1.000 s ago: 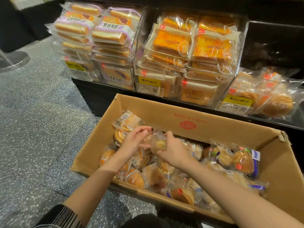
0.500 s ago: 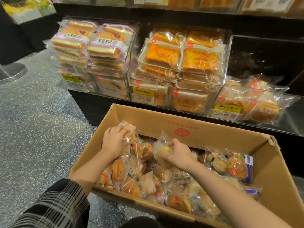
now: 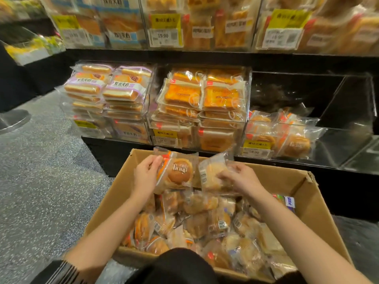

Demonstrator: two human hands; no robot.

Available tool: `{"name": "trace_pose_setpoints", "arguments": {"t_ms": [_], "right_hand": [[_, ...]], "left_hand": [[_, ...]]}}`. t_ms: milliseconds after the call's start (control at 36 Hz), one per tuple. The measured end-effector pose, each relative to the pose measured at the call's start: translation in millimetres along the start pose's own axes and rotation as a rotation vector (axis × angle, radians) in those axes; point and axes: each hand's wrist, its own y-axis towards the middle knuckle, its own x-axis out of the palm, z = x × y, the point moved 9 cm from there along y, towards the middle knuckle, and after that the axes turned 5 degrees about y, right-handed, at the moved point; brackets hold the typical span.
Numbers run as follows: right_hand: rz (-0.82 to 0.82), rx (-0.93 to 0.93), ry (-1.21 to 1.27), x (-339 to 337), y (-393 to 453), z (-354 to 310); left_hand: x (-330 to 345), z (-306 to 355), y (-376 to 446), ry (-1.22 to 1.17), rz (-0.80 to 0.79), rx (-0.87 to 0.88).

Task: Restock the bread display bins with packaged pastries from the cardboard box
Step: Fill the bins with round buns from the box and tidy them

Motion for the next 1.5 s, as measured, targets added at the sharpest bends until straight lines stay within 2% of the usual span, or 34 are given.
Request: {"name": "trace_pose_setpoints", "arguments": {"t_ms": [111,222,417,556,639,750,944,1139,1250,1361,1500], "right_hand": [[0.101,-0.025,0.094,-45,-10,-13],[0.240,-0.126,0.100,-101,-22,-33],[0.445,-0.240,0.089,-197,-39,-61],[0.623,-0.282,0.031,-262,-44,-77],[0.734,-0.334,-0.057,-293,-47,-91],[0.765,-0.397,-0.242,-314,-37,-109],[0.840,-0.392,-0.725,-322,2,-139],[0.724,-0.303,-1.078,-312,65,-141],[0.623,-0.256,-1.172,-302,105,-120],[0.620,-0.282,-1.192,-302,139,-110],[0.448,-0.272,-1.292,-294,167,-105]], "left_hand": [[20,43,-4,-0.137,0.018,0.050],[47,93,0,-0.250,0.055,0.112],[105,144,-3,-0.619,0.098,-0.043],[149,163,-14,-0.778,0.080,-0.114],[165,164,-15,-0.842,0.085,-0.158],[176,163,-11,-0.888,0.125,-0.175],[194,184,4,-0.888,0.089,-0.101],[212,209,22,-0.762,-0.022,0.082],[230,200,28,-0.737,-0.026,0.070],[241,203,37,-0.785,-0.011,0.034],[248,210,43,-0.775,-0.002,0.036]]}}
